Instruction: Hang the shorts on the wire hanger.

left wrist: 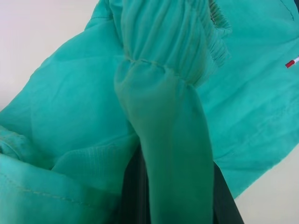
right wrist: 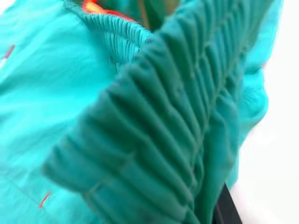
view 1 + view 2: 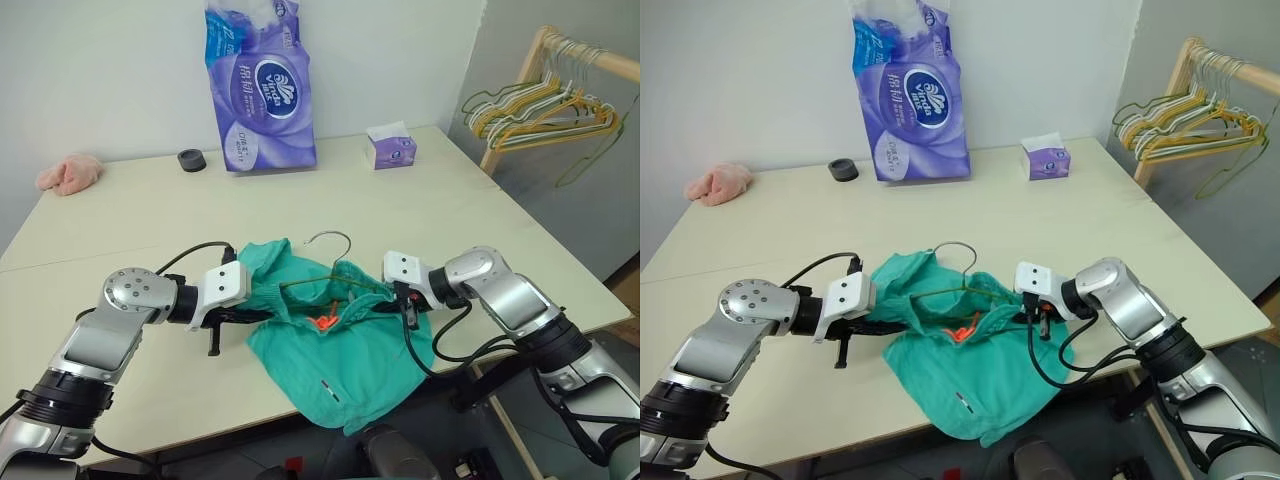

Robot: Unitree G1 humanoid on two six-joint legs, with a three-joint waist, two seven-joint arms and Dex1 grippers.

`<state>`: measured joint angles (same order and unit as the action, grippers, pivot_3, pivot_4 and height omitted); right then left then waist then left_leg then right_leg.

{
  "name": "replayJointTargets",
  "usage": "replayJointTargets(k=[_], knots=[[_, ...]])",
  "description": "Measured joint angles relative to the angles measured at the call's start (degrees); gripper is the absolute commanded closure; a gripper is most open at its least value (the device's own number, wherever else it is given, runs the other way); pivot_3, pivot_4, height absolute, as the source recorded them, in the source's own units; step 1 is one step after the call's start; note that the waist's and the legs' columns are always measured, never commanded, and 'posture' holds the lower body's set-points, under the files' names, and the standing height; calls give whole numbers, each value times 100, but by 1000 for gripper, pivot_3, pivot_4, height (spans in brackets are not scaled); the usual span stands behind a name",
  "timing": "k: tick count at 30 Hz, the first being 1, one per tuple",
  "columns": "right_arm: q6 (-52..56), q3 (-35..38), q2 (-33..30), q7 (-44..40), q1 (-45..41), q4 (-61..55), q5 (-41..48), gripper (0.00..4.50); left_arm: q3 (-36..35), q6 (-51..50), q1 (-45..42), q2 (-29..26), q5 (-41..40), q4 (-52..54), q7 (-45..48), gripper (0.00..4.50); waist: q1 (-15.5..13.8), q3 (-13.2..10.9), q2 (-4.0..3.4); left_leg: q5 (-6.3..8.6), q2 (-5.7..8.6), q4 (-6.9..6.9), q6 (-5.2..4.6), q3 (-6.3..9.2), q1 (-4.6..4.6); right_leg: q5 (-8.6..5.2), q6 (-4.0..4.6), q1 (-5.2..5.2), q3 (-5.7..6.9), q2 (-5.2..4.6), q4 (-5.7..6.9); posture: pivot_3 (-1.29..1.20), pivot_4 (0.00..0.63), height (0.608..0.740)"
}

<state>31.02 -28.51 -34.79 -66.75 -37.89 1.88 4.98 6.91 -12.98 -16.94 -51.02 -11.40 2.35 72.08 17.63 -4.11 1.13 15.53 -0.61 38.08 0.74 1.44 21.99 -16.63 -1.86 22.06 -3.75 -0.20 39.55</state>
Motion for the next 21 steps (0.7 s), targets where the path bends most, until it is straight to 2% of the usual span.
replayJointTargets(k=[2, 5, 11, 17, 21], knots=[[80, 19, -1, -10, 0, -7, -31, 4447, -8, -19, 0, 91, 2, -35, -20, 4500, -3, 0, 0, 0, 1, 0, 0, 0, 0, 0, 0, 0, 0, -1, 0, -303, 36, 740], [172, 52, -12, -36, 0, -42, -43, 4500, -92, -315, -58, 352, -185, -236, -83, 3750, -10, 0, 1, 0, 1, 2, 0, 1, 1, 0, 0, 0, 2, -2, 1, -311, 33, 740], [269, 144, 17, -68, 0, -230, 44, 4500, -636, -746, -373, 639, -678, -629, -352, 1882, 12, 3, 3, 0, 0, 2, 0, 5, 1, 0, 0, 0, 5, -2, 3, -317, 28, 740], [351, 267, -153, -120, 1, -395, 87, 4500, -893, -1160, -403, 420, -1026, -939, -100, 106, 34, 3, 3, 0, 1, 2, 1, 9, 0, 0, 0, 0, 8, -2, 5, -323, 26, 740], [383, 306, -305, -234, 5, -477, 150, 4500, -881, -1096, -506, 271, -991, -1157, 121, 106, 23, 3, 3, -1, 2, 3, 1, 9, 1, 0, 0, 0, 12, -6, 4, -327, 23, 740]])
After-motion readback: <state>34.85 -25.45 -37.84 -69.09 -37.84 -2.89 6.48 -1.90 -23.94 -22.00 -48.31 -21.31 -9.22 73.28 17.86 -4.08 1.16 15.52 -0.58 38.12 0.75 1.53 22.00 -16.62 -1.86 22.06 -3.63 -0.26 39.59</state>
